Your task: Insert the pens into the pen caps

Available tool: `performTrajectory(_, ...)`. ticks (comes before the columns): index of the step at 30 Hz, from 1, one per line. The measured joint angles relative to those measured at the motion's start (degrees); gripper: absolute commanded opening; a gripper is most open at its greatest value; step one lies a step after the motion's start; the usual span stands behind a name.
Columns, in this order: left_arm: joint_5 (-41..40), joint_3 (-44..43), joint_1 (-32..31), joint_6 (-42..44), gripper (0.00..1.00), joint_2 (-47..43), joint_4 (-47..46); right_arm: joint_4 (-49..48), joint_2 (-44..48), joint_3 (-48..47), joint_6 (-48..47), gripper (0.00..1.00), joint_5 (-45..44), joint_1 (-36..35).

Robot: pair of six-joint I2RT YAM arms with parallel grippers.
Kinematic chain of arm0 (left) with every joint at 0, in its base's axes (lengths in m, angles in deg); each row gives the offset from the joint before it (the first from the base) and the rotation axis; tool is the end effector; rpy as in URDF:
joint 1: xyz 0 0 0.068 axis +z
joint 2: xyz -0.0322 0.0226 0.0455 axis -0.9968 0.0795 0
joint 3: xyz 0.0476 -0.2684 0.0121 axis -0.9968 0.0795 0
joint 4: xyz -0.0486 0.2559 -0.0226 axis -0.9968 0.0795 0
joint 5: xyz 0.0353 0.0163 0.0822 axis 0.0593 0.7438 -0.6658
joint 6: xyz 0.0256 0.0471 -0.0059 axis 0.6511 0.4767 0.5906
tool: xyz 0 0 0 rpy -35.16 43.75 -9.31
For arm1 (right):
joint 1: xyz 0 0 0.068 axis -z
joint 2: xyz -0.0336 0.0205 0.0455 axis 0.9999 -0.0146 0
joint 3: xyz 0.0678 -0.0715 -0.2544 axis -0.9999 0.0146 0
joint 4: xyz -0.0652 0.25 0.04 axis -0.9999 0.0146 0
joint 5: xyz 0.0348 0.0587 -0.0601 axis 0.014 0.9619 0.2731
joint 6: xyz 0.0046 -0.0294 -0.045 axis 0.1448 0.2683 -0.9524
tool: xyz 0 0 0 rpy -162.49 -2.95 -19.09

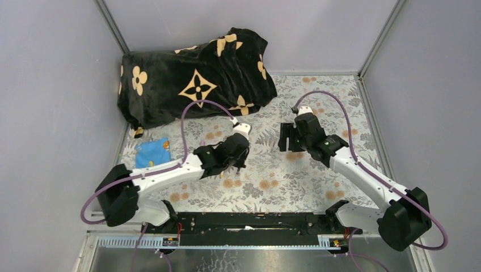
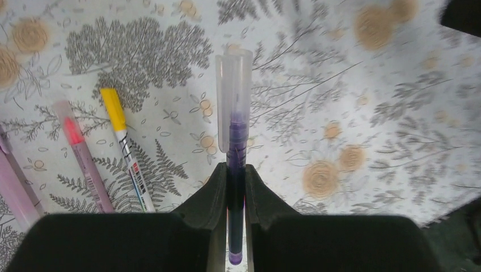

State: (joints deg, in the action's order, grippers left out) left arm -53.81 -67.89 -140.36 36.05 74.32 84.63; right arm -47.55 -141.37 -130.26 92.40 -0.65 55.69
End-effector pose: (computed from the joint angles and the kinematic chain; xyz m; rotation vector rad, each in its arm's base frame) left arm 0.1730 -0.2291 0.2466 0.3720 2.2910 -0.4356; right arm 0.2155 0.1359 0.2807 -0.1973 2.2320 0.3329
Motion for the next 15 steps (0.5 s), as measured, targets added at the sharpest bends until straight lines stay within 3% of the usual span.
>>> performTrajectory(6, -1.3, 0.1, 1.0, -0.5, 0.02, 7.1, 1.4, -1.9, 2.4, 6.8, 3.2, 0.8, 10.1, 2.7)
performTrajectory(15, -3.8, 0.5, 2.5, -1.5, 0.06, 10.6, 1.7, -6.4, 6.8, 8.6, 5.6, 0.86, 15.3, 2.8)
